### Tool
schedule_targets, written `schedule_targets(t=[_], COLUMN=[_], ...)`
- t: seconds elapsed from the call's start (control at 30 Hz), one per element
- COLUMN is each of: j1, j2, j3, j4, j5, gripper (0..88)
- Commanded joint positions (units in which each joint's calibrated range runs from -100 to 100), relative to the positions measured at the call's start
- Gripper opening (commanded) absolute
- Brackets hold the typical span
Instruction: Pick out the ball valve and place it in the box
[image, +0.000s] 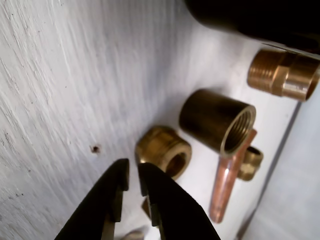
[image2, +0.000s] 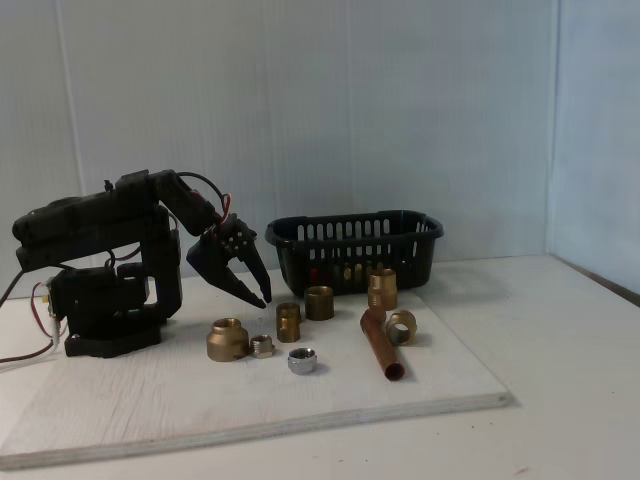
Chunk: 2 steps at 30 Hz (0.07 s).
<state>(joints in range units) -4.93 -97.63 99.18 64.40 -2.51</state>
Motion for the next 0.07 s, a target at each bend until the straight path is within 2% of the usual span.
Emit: schedule_targets(t=[0.0, 0.03], j1=[-0.1, -0.1], j2=[0.0, 0.0], j3=[0.6, 0.6], j4=[0.5, 0.5], j5=[0.3, 0.3], gripper=[0.9, 0.9])
